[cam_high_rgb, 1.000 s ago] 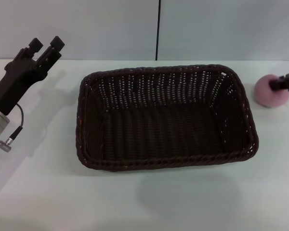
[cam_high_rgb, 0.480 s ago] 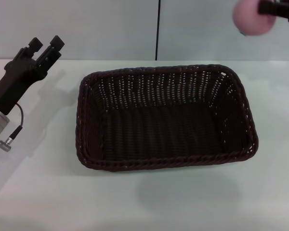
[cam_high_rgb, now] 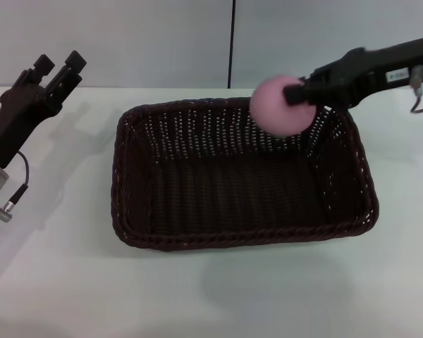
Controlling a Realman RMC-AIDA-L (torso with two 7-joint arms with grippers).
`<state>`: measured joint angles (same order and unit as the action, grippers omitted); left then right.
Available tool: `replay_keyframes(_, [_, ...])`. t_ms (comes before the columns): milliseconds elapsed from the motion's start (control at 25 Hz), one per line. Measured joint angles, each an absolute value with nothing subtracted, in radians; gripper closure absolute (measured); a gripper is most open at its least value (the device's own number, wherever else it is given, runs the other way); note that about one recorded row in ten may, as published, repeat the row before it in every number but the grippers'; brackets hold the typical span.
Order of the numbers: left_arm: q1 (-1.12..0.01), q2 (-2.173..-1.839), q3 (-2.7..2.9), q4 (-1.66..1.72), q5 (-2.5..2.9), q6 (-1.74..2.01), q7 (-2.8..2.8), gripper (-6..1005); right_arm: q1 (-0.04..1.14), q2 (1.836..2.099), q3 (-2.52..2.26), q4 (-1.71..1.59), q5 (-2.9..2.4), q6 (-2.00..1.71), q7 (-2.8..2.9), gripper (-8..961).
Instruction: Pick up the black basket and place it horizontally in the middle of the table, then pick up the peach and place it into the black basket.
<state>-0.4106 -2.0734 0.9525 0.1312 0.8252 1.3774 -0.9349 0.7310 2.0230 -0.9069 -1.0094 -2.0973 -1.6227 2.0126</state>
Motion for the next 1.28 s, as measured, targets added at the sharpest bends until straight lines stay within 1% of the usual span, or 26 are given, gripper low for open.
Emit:
replay_keyframes(200, [-0.408, -2.074, 0.953, 0.13, 0.825, 1.379, -0.935, 204, 0.735, 2.025, -0.895, -1.003, -2.095, -1.62, 2.008, 864])
replay_keyframes(440, [-0.408, -2.074, 0.952, 0.13, 0.825, 1.377, -0.934, 203, 0.707, 2.026, -0.854, -1.007, -2.024, -1.618, 1.997, 667])
replay_keyframes(560, [-0.409, -2.074, 0.952, 0.13, 0.825, 1.377, -0.934, 203, 0.67, 2.027, -0.827, -1.006, -1.925, -1.62, 1.956, 527])
replay_keyframes(600, [-0.41, -2.074, 0.953, 0.13, 0.825, 1.378, -0.936, 203, 0.64, 2.028, -0.807, -1.003, -1.849, -1.622, 1.918, 480])
replay_keyframes(640, [-0.41, -2.074, 0.953, 0.13, 0.825, 1.378, -0.936, 203, 0.64, 2.028, -0.807, -1.003, -1.849, -1.622, 1.918, 480])
replay_keyframes(680, [-0.41, -2.073, 0.953, 0.13, 0.825, 1.379, -0.936, 203, 0.593, 2.033, -0.769, -0.984, -1.743, -1.617, 1.845, 480])
replay_keyframes(720, [-0.409, -2.073, 0.953, 0.13, 0.825, 1.38, -0.937, 203, 0.593, 2.033, -0.769, -0.984, -1.743, -1.617, 1.845, 480])
replay_keyframes(760, [-0.409, -2.073, 0.953, 0.13, 0.825, 1.38, -0.937, 203, 0.575, 2.038, -0.749, -0.967, -1.7, -1.612, 1.804, 480])
replay_keyframes(800, [-0.407, -2.073, 0.953, 0.13, 0.825, 1.38, -0.938, 203, 0.53, 2.051, -0.688, -0.893, -1.588, -1.596, 1.681, 480])
replay_keyframes(840, [-0.407, -2.073, 0.953, 0.13, 0.825, 1.38, -0.938, 203, 0.53, 2.051, -0.688, -0.893, -1.588, -1.596, 1.681, 480])
replay_keyframes(880, [-0.404, -2.073, 0.952, 0.13, 0.825, 1.381, -0.938, 203, 0.498, 2.057, -0.632, -0.787, -1.488, -1.583, 1.555, 480])
replay_keyframes(920, [-0.404, -2.073, 0.952, 0.13, 0.825, 1.381, -0.938, 203, 0.498, 2.057, -0.632, -0.787, -1.488, -1.583, 1.555, 480])
replay_keyframes(1000, [-0.402, -2.072, 0.95, 0.13, 0.825, 1.383, -0.94, 203, 0.472, 2.057, -0.547, -0.577, -1.37, -1.569, 1.358, 480])
replay_keyframes(1040, [-0.402, -2.072, 0.95, 0.13, 0.825, 1.383, -0.94, 203, 0.472, 2.057, -0.547, -0.577, -1.37, -1.569, 1.358, 480])
replay_keyframes(1080, [-0.402, -2.072, 0.95, 0.13, 0.825, 1.384, -0.94, 203, 0.465, 2.054, -0.488, -0.472, -1.329, -1.561, 1.242, 480])
replay_keyframes(1160, [-0.402, -2.072, 0.947, 0.13, 0.825, 1.386, -0.941, 203, 0.46, 2.055, -0.457, -0.43, -1.313, -1.555, 1.189, 480])
replay_keyframes(1280, [-0.405, -2.072, 0.941, 0.13, 0.825, 1.39, -0.941, 203, 0.445, 2.062, -0.368, -0.324, -1.244, -1.501, 1.065, 480])
